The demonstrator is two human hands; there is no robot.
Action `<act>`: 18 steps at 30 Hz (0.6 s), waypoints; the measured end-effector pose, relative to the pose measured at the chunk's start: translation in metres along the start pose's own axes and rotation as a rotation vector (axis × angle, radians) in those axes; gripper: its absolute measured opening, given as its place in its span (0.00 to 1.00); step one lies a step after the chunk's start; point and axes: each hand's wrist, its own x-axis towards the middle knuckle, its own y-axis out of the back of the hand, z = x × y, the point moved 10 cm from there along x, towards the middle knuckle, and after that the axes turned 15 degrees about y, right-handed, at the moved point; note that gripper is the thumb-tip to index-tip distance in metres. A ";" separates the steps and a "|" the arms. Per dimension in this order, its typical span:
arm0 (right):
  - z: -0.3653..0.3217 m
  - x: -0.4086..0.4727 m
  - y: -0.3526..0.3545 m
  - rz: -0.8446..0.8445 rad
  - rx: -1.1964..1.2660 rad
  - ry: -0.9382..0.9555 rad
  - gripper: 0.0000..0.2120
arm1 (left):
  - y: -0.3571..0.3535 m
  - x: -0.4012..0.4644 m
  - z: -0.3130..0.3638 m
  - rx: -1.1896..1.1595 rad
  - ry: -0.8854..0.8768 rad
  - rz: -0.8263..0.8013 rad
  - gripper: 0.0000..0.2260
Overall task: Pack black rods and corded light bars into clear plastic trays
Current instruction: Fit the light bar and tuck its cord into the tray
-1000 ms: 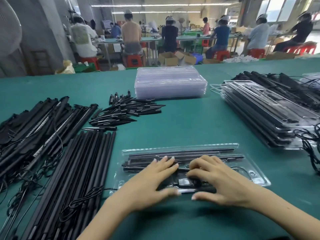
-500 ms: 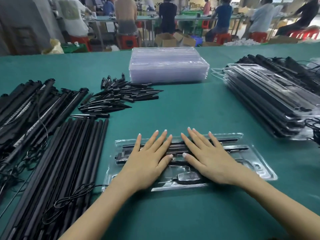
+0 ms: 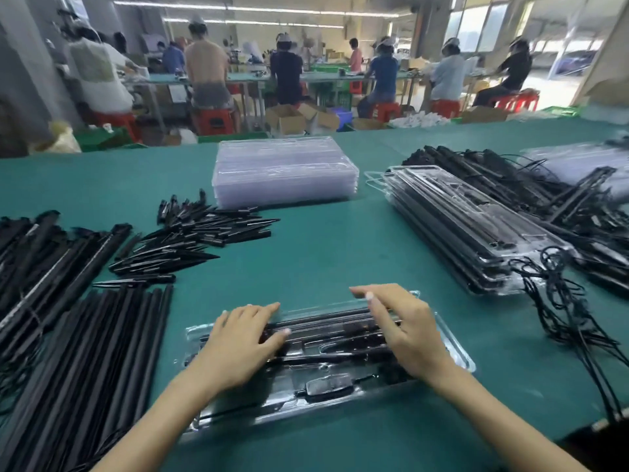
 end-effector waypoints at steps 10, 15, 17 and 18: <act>0.102 -0.102 0.074 -0.580 -0.208 -0.761 0.25 | 0.009 0.006 0.000 0.036 0.005 0.074 0.18; 0.095 -0.111 0.056 -0.329 0.375 -0.876 0.12 | 0.018 0.013 -0.001 -0.090 -0.024 0.002 0.14; 0.095 -0.112 0.049 -0.033 0.675 -0.971 0.11 | 0.028 0.017 -0.003 -0.164 -0.028 -0.056 0.15; 0.097 -0.110 0.047 0.116 0.755 -0.984 0.10 | 0.035 0.017 -0.002 -0.182 -0.041 -0.079 0.16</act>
